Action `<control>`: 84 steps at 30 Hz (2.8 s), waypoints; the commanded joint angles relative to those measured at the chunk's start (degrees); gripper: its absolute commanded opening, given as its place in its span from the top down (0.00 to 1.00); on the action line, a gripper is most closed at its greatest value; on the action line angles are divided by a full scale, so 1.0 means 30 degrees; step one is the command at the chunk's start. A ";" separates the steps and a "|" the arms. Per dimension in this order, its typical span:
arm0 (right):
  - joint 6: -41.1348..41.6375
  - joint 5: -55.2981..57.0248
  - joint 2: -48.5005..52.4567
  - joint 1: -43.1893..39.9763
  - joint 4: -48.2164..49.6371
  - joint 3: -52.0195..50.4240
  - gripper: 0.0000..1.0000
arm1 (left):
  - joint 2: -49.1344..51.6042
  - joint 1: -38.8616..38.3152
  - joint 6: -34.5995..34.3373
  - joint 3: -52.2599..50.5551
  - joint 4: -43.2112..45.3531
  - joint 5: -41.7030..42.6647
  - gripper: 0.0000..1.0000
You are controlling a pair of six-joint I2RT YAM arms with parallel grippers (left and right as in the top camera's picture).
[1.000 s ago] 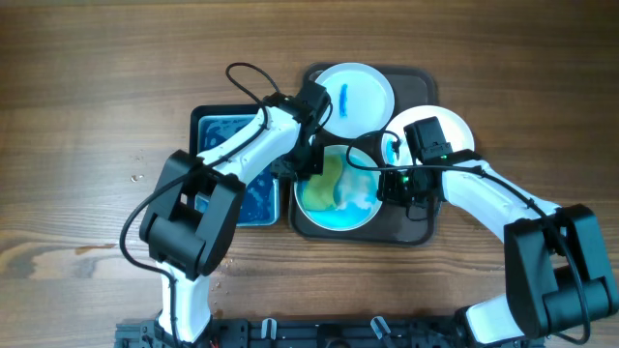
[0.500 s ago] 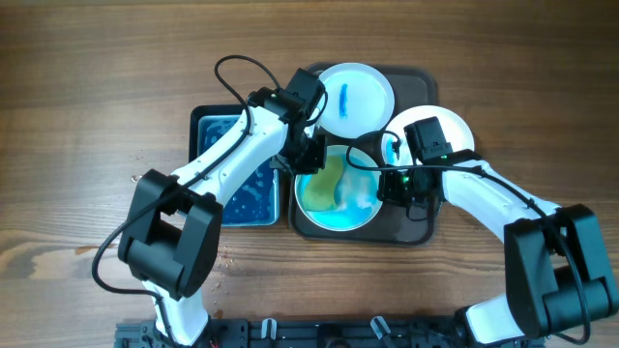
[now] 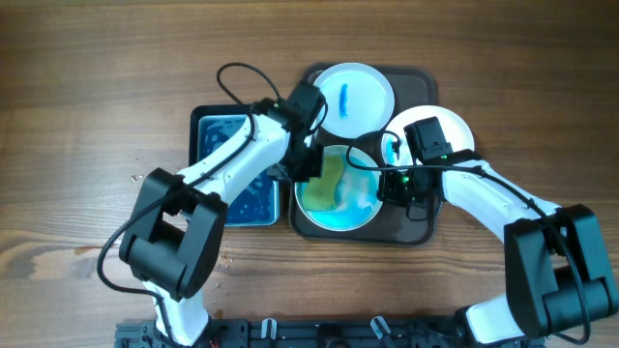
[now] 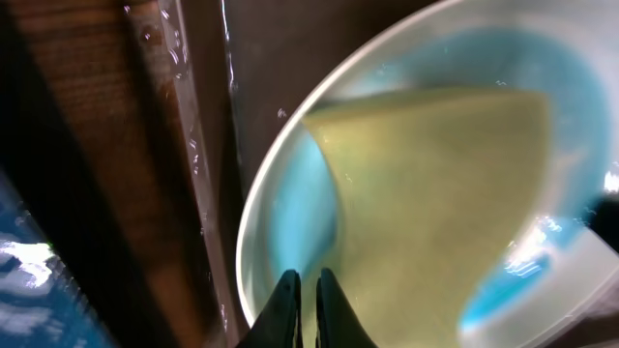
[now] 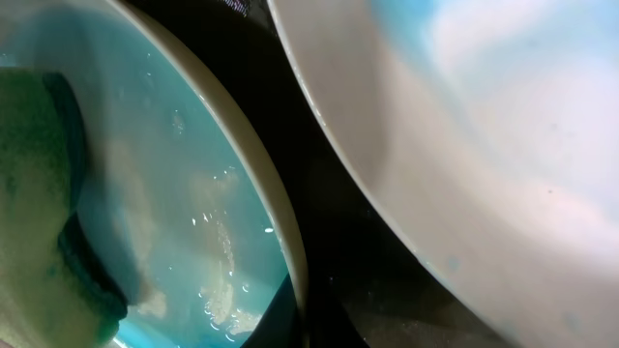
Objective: Clean dirty plates on tray and stack at the side
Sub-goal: 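Scrub the lower-middle plate with the sponge in the left gripper, then return the sponge to the water tray with the left gripper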
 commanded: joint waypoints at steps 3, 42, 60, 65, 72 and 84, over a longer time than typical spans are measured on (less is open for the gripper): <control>-0.0219 0.1537 0.0663 -0.0124 -0.0321 -0.0481 0.96 | -0.0306 -0.0066 0.0087 -0.1974 0.1406 -0.0087 0.96; -0.0211 0.1537 0.0663 -0.0124 -0.0102 -0.0481 0.96 | 0.0066 -0.1049 -0.3585 -0.2827 0.6266 0.4080 0.52; -0.0219 0.1537 0.0663 -0.0124 -0.0102 -0.0481 0.95 | -0.4998 0.0860 -0.2237 -0.2703 0.3271 0.3738 0.96; -0.0219 0.1537 0.0663 -0.0124 -0.0087 -0.0481 0.96 | -0.7009 0.2382 -0.0765 -0.2703 0.0423 -0.1005 0.96; -0.0211 0.1537 0.0663 -0.0124 -0.0044 -0.0481 0.96 | -0.7206 0.3985 -0.0342 -0.2703 -0.2419 -1.0222 0.96; -0.0211 0.1523 0.0663 -0.0124 -0.0036 -0.0481 0.96 | -0.4102 0.4051 -0.0546 -0.2703 -0.1610 -1.5948 0.96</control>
